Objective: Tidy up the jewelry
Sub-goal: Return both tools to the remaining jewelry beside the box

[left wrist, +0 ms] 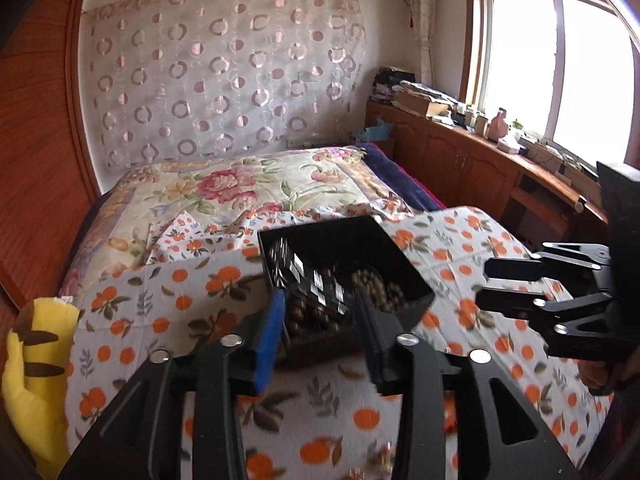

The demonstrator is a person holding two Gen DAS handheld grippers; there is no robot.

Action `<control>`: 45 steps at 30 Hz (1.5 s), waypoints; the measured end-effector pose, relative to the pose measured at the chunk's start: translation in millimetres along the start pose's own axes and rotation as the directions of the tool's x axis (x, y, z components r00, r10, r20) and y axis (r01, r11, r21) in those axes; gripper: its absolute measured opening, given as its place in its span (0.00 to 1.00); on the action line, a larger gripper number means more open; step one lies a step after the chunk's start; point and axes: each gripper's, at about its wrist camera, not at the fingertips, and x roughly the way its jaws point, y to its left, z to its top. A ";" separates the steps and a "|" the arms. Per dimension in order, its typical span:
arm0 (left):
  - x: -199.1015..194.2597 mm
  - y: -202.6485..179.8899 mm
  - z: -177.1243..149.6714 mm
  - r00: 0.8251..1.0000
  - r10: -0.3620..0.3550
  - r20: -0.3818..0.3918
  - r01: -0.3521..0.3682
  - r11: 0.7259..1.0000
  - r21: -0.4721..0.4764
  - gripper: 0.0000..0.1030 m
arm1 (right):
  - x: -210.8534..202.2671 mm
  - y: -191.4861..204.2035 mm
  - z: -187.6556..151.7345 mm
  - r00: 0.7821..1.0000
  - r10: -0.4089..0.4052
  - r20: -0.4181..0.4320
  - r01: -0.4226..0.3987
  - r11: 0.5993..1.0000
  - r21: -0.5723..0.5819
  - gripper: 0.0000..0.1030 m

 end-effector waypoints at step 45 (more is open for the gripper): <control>6.7 0.1 -104.0 0.961 0.019 -0.277 0.005 0.996 0.085 0.93 | 16.1 68.2 -62.4 0.982 0.100 -0.160 -0.124 0.982 -0.144 0.08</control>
